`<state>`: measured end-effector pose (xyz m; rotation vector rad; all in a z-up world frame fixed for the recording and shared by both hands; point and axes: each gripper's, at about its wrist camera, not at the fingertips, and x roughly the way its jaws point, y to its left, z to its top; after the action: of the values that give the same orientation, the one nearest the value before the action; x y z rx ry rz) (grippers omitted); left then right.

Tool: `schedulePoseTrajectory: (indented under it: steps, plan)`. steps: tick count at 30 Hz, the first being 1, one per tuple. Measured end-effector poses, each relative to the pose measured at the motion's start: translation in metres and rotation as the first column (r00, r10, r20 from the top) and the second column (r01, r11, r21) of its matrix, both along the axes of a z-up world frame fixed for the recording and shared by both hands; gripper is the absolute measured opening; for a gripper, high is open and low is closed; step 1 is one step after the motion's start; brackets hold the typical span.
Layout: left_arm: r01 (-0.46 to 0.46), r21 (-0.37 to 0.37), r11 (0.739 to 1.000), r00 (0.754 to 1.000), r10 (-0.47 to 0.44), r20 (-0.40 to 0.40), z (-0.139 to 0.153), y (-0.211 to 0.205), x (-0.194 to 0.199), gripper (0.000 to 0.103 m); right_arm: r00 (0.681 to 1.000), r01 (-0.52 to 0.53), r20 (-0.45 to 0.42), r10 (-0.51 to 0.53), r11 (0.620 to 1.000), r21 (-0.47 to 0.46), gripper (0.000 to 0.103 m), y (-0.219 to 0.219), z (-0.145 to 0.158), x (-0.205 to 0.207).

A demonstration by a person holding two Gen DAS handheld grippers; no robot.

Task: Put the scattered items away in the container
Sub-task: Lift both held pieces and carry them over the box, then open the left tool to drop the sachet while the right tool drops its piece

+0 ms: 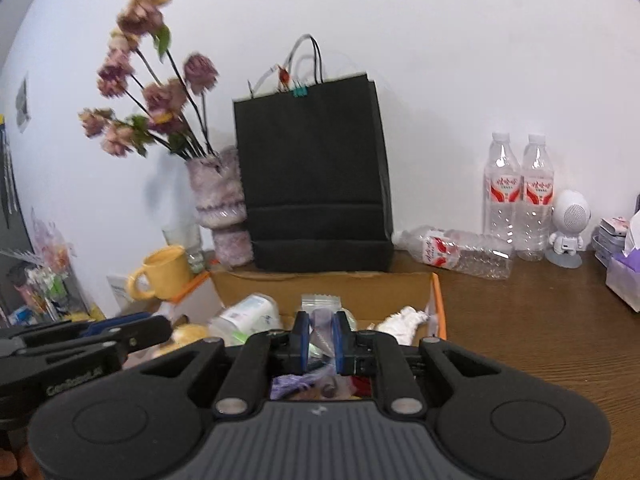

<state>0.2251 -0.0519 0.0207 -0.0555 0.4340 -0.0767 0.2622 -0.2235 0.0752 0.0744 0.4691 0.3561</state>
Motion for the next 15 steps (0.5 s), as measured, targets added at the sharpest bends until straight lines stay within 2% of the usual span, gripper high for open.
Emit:
schedulePoseTrajectory:
  steps: [7, 10, 12, 14, 15]
  plan:
    - [-0.017, 0.024, 1.000, 0.996, 0.019, -0.090, -0.025, -0.014, 0.033, 0.019, 0.999, 0.001, -0.053, -0.004, 0.999, -0.052, 0.011, 0.001, -0.018, 0.025]
    - [-0.047, 0.027, 0.999, 0.991, 0.049, -0.121, -0.032, -0.012, 0.041, 0.025, 0.996, -0.014, -0.094, 0.006, 0.997, -0.080, 0.013, 0.002, -0.025, 0.033]
    - [-0.072, 0.015, 0.997, 0.988, 0.073, -0.137, -0.034, -0.009, 0.041, 0.055, 0.990, -0.032, -0.143, 0.017, 0.995, -0.098, 0.016, 0.005, -0.031, 0.039]
    - [-0.098, 0.009, 0.995, 0.986, 0.098, -0.137, -0.033, -0.004, 0.037, 0.073, 0.983, -0.043, -0.182, 0.023, 0.993, -0.106, 0.035, 0.009, -0.035, 0.042]
    - [-0.118, 0.019, 0.993, 0.984, 0.120, -0.135, -0.031, -0.001, 0.034, 0.079, 0.982, -0.047, -0.185, 0.025, 0.993, -0.112, 0.050, 0.011, -0.035, 0.041]
